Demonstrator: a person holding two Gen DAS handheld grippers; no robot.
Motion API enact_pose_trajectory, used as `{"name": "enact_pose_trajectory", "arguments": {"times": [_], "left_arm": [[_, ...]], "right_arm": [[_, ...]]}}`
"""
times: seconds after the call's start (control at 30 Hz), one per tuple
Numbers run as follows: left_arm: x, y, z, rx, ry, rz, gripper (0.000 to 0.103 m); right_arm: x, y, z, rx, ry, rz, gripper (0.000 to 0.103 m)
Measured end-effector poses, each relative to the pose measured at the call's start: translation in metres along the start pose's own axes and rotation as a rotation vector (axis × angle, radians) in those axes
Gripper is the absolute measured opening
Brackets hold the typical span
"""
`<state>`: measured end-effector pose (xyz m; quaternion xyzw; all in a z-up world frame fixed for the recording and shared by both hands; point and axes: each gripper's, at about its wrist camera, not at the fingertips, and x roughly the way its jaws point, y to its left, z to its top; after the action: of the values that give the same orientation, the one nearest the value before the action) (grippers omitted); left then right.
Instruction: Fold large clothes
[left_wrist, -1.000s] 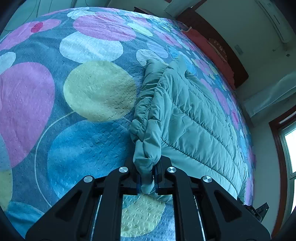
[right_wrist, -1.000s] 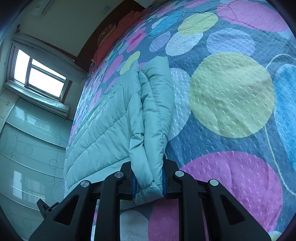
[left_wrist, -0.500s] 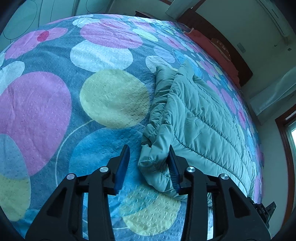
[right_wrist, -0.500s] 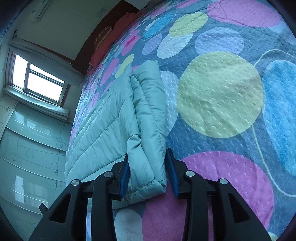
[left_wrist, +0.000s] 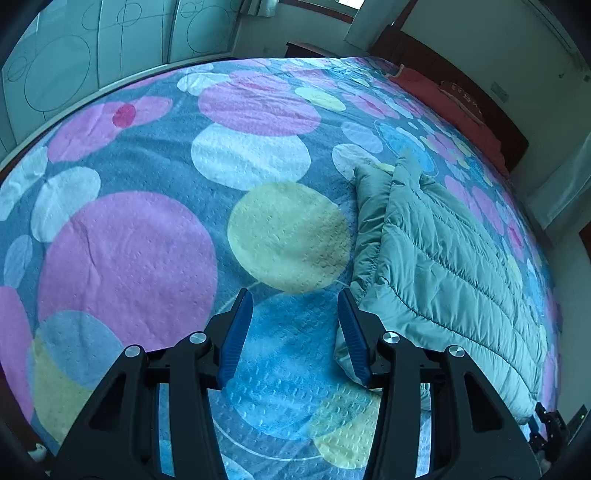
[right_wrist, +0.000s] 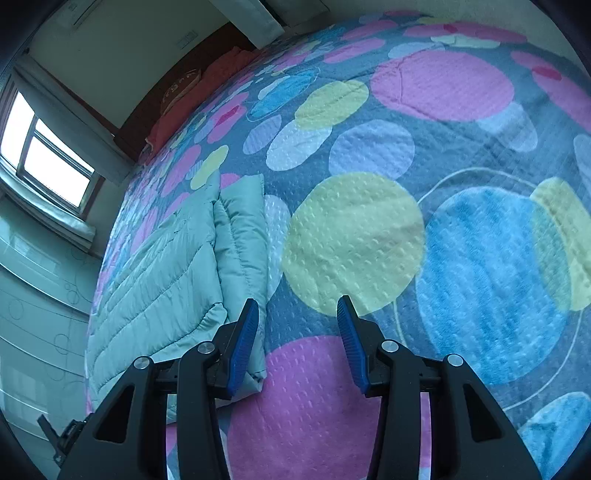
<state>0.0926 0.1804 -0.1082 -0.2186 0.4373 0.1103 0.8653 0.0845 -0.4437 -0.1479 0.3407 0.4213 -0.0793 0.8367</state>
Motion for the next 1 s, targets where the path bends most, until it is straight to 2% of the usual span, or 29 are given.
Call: {"name": "enact_pose_trajectory", "arguments": {"times": [0.1, 0.23, 0.7, 1.0], "left_arm": [[-0.011, -0.007, 0.006, 0.048, -0.042, 0.024, 0.048], [-0.020, -0.022, 0.011, 0.093, -0.059, 0.008, 0.048], [-0.014, -0.089, 0.008, 0.242, -0.061, -0.030, 0.048], [-0.003, -0.125, 0.005, 0.335, -0.070, -0.033, 0.048]], "right_arm": [[-0.010, 0.011, 0.001, -0.065, -0.033, -0.053, 0.045], [-0.016, 0.033, -0.001, -0.148, -0.052, -0.076, 0.042], [0.007, 0.161, -0.040, -0.426, -0.004, 0.029, 0.040], [0.030, 0.226, -0.067, -0.553, 0.024, 0.067, 0.040]]}}
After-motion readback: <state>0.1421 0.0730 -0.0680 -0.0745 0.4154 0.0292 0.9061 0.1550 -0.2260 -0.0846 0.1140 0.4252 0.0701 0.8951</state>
